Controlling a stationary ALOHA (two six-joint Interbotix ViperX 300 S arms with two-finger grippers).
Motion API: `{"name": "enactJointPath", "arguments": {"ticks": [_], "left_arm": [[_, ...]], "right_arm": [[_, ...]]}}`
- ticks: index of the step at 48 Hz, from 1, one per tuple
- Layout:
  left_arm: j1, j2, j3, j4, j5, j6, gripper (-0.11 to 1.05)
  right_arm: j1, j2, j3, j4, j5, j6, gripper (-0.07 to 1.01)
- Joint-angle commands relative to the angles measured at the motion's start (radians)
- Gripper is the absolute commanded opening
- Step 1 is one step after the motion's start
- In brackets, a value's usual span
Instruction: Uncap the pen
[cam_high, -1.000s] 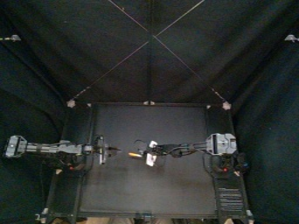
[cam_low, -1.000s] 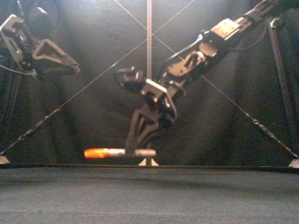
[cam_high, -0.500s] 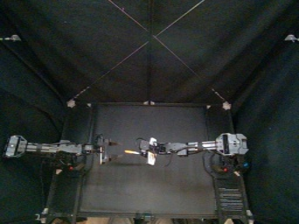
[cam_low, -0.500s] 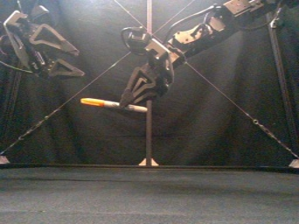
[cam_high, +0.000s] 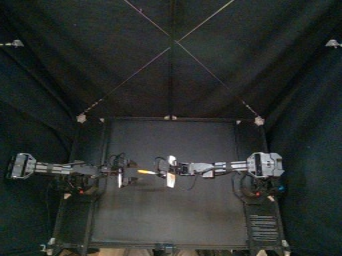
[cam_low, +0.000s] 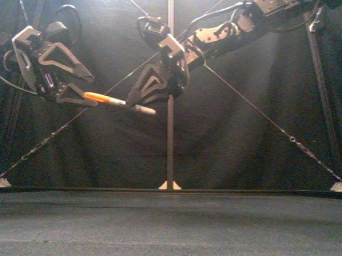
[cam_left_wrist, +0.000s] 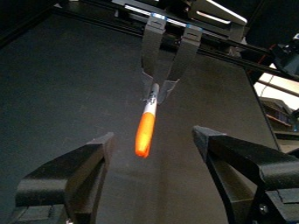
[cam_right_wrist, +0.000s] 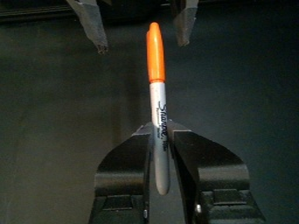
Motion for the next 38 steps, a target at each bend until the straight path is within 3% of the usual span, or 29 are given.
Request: {"name": "enactJointPath", "arguments": {"ticks": [1,11,27,38], "left_arm": [[0.005,0.017,-0.031,-0.014,-0.014,-0.0015,1.01],[0.014,0.044,-0.037,-0.032,-0.021,0.0031,0.97],[0.028,0.055,-0.046,-0.031,-0.04,0.0031,0.67],[0.023,0.055,-0.04,-0.031,-0.035,0.0031,0.5]], "right_arm": [[0.008,-0.049,-0.029,-0.002,-0.011,-0.002,0.54],[0.011,-0.049,-0.031,-0.002,-0.025,-0.002,0.54],[0.012,-0.051,-0.025,-0.002,-0.031,-0.002,0.54],[0.012,-0.067,0.006,0.002,-0.031,0.0,0.54]]}}
